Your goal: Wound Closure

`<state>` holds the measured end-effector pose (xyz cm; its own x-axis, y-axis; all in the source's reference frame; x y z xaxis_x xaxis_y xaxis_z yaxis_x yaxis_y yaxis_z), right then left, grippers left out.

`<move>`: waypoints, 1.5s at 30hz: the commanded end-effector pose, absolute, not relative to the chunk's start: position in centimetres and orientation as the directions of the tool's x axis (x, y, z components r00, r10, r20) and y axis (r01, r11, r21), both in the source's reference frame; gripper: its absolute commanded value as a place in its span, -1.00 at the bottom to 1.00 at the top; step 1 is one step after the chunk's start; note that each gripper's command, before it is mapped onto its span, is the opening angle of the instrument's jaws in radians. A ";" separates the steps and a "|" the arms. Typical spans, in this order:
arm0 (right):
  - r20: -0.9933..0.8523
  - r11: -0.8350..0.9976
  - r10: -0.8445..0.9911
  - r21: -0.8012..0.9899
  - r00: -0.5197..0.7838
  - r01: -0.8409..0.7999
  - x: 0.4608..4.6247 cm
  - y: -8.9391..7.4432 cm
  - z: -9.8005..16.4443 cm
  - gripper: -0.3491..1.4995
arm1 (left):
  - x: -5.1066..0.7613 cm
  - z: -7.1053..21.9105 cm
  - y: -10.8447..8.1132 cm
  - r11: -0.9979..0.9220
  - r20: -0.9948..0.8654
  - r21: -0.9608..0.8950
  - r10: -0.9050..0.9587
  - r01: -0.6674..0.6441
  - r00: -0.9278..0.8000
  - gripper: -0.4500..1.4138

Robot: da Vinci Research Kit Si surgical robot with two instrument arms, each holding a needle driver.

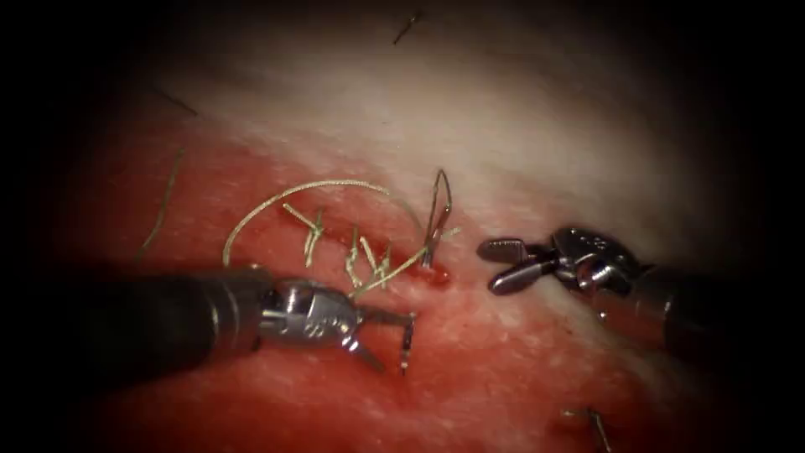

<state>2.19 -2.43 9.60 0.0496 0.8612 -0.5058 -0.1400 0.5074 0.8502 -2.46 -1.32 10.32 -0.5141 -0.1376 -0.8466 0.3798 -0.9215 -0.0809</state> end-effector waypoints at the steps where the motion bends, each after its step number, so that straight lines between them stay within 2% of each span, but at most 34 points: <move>1: -0.507 0.509 0.860 0.850 0.047 -0.138 2.28 -2.4 9.7 0.80 | -2.54 10.4 -1.3 -0.923 -0.850 -0.074 -0.140 0.378 -0.508 -0.15; 12: -0.510 0.510 0.859 0.849 0.034 -0.138 2.33 -2.4 9.7 0.80 | -2.56 10.6 -1.3 -0.920 -0.856 -0.012 -0.193 0.392 -0.479 -0.08; 24: -0.513 0.512 0.858 0.848 0.029 -0.136 2.32 -2.4 9.7 0.80 | -2.65 10.6 -1.4 -0.927 -0.868 0.035 -0.214 0.374 -0.447 -0.14; 26: -0.514 0.512 0.858 0.848 0.023 -0.135 2.32 -2.4 9.7 0.80 | -2.66 10.6 -1.4 -0.929 -0.871 0.047 -0.218 0.366 -0.440 -0.23; 27: -0.514 0.512 0.858 0.848 0.023 -0.135 2.32 -2.4 9.7 0.80 | -2.68 10.6 -1.4 -0.929 -0.872 0.062 -0.228 0.364 -0.433 -0.37; 28: -0.514 0.512 0.857 0.848 0.020 -0.135 2.33 -2.4 9.7 0.80 | -2.72 10.6 -1.4 -0.926 -0.873 0.085 -0.247 0.368 -0.421 -0.60; 29: -0.514 0.512 0.857 0.848 0.020 -0.135 2.33 -2.4 9.7 0.80 | -2.72 10.6 -1.4 -0.926 -0.873 0.085 -0.247 0.368 -0.421 -0.60; 30: -0.515 0.513 0.857 0.848 0.017 -0.134 2.33 -2.4 9.7 0.80 | -2.74 10.6 -1.4 -0.926 -0.861 0.114 -0.273 0.361 -0.430 -0.87; 31: -0.515 0.513 0.857 0.848 0.017 -0.134 2.33 -2.4 9.7 0.80 | -2.75 10.6 -1.4 -0.929 -0.855 0.118 -0.275 0.352 -0.439 -0.96; 41: -0.515 0.512 0.857 0.849 0.012 -0.132 2.32 -2.4 9.7 0.80 | -2.65 10.6 -1.3 -0.941 -0.854 0.094 -0.244 0.325 -0.460 -1.00; 43: -0.516 0.512 0.857 0.848 0.008 -0.134 2.31 -2.4 9.7 0.80 | -2.63 10.6 -1.3 -0.957 -0.863 0.045 -0.182 0.287 -0.471 -1.00; 44: -0.516 0.512 0.857 0.849 0.006 -0.134 2.31 -2.4 9.7 0.80 | -2.63 10.5 -1.3 -0.981 -0.876 -0.065 -0.032 0.184 -0.481 -1.00; 45: -0.516 0.512 0.857 0.849 0.006 -0.134 2.31 -2.4 9.7 0.80 | -2.64 10.4 -1.3 -0.983 -0.881 -0.085 -0.002 0.163 -0.474 -1.00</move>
<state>2.23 -2.44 9.65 0.0062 0.8570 -0.5152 -0.1368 0.5111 0.8486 -2.60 -1.23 10.29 -0.4703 0.0686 -0.8799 0.1224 -0.9823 -0.1419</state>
